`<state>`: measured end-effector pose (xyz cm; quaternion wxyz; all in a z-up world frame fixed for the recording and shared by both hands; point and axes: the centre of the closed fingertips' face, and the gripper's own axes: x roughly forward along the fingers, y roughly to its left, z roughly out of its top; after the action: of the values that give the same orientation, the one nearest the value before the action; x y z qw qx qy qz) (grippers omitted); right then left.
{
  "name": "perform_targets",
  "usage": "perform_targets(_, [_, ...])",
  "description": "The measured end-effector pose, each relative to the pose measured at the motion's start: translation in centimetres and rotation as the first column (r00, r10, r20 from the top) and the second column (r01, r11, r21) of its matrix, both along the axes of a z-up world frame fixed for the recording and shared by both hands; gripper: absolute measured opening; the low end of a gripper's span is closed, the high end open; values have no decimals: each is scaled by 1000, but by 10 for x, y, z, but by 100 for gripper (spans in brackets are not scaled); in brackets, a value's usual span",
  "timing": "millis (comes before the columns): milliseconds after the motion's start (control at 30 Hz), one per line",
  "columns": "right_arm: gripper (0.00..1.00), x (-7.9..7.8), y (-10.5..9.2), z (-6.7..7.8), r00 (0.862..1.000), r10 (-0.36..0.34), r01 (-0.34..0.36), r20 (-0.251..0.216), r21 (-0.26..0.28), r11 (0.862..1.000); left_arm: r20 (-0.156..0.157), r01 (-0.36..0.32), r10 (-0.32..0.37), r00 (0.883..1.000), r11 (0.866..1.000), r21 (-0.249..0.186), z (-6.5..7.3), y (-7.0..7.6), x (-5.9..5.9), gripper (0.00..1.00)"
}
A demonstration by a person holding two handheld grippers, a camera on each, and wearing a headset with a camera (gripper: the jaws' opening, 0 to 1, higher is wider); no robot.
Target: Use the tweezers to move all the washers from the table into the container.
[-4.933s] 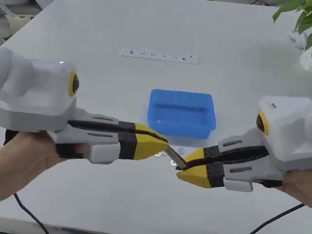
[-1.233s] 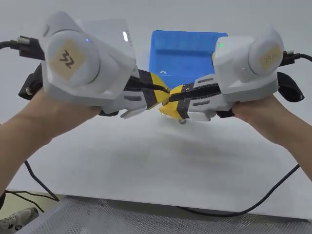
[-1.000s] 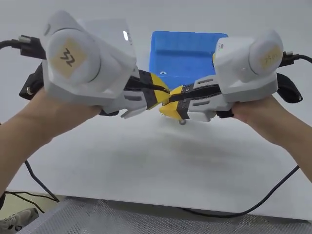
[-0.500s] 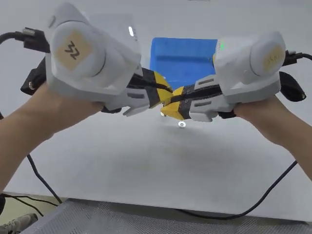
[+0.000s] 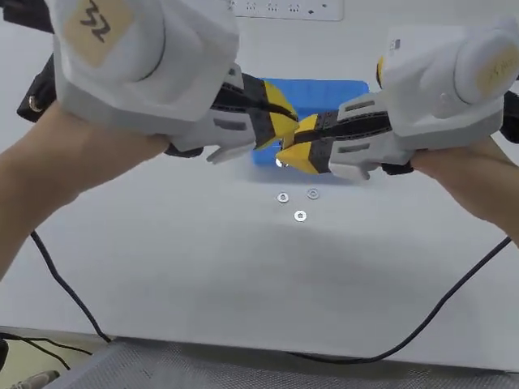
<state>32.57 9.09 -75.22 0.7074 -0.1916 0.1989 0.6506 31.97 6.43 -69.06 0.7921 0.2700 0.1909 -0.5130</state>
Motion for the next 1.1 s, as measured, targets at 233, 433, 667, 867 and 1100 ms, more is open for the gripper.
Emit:
perform_targets(233, [5,11,2,1,1000,3,-3,23,5,1000,31,2,-3,1000,1000,29,4,3,6,0])
perform_targets(433, [5,25,5,-2,1000,-7,6,24,18,1000,39,-19,17,999,999,31,2,6,17,0])
perform_targets(667, [5,44,7,-11,999,-37,37,37,2,999,54,-51,49,997,998,37,-9,5,37,0])
perform_targets(867, [5,57,4,-31,998,-66,67,22,-26,997,31,-81,80,996,997,17,-27,5,51,0])
perform_targets(1100, [5,66,4,-47,997,-83,83,1,-54,995,21,-97,97,995,995,33,-41,3,60,0])
